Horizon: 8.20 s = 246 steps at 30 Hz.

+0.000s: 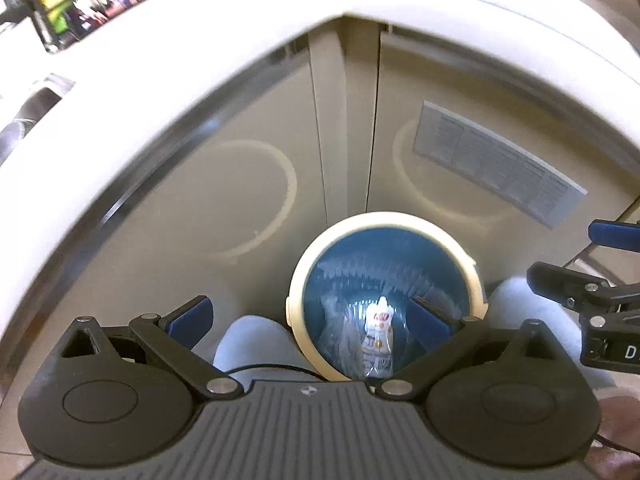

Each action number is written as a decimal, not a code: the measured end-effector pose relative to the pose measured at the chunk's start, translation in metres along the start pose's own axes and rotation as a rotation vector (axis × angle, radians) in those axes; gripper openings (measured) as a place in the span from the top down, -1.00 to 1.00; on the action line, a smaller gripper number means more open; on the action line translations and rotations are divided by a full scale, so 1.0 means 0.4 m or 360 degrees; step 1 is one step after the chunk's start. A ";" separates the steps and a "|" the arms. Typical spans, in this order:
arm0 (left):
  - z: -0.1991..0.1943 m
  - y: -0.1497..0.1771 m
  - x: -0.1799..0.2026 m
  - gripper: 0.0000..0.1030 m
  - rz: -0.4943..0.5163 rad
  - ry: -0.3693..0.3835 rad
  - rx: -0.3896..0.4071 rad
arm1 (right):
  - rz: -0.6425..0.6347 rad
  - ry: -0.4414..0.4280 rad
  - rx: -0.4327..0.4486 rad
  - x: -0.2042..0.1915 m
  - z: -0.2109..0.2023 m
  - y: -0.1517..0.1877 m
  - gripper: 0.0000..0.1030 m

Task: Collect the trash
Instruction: 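Open both tools over the bin, dropping the bag and pouch inside, then move both tools back up toward the grey mat, then grasp the blue-white box with left tool while right tool grasps the frosted plastic sheet, then carry the box and plastic sheet down over the blue trash bin, then open both tools over the bin, dropping the box and sheet inside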

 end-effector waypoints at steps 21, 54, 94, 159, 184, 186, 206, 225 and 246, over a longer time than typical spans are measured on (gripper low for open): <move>-0.158 0.007 -0.018 -0.99 -0.0021 -0.0074 0.0334 | -0.0133 0.0013 0.0194 -0.045 -0.091 0.007 -0.72; -0.130 -0.287 -0.067 -0.99 -0.0010 -0.0141 0.0545 | -0.0072 0.0069 0.0431 0.078 -0.076 -0.250 -0.83; 0.212 -0.825 0.079 0.16 0.0306 0.0263 0.0510 | -0.0078 -0.0061 0.0494 0.254 0.261 -0.701 -0.34; -0.180 0.047 -0.086 0.16 -0.0033 0.0215 0.0330 | 0.0002 -0.0191 0.0306 -0.015 -0.146 -0.003 -0.29; -0.155 0.042 -0.080 0.16 -0.0013 0.0236 0.0288 | 0.0043 -0.0161 0.0230 -0.010 -0.114 -0.011 -0.30; -0.152 0.041 -0.079 0.16 -0.0015 0.0233 0.0279 | 0.0044 -0.0150 0.0228 -0.008 -0.109 -0.013 -0.30; -0.026 -0.001 -0.059 0.16 -0.0042 0.0284 0.0082 | 0.0062 -0.0111 0.0065 0.020 0.011 -0.035 -0.30; 0.108 -0.014 -0.021 0.16 -0.0010 0.0321 -0.0130 | 0.0159 -0.0096 -0.0205 0.063 0.195 -0.028 -0.30; 0.295 -0.016 0.030 0.16 0.0078 0.0325 -0.0390 | 0.0282 -0.0043 -0.0450 0.103 0.370 -0.001 -0.30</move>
Point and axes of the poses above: each gripper's, at about its wrist camera, not at the fingertips, and z roughly the way its jaws point, x to its right, y to its underside, the point moved 3 cm from there along z, roughly the way its jaws point, and after that the axes turned 10 degrees about -y, right-handed, at the moved point
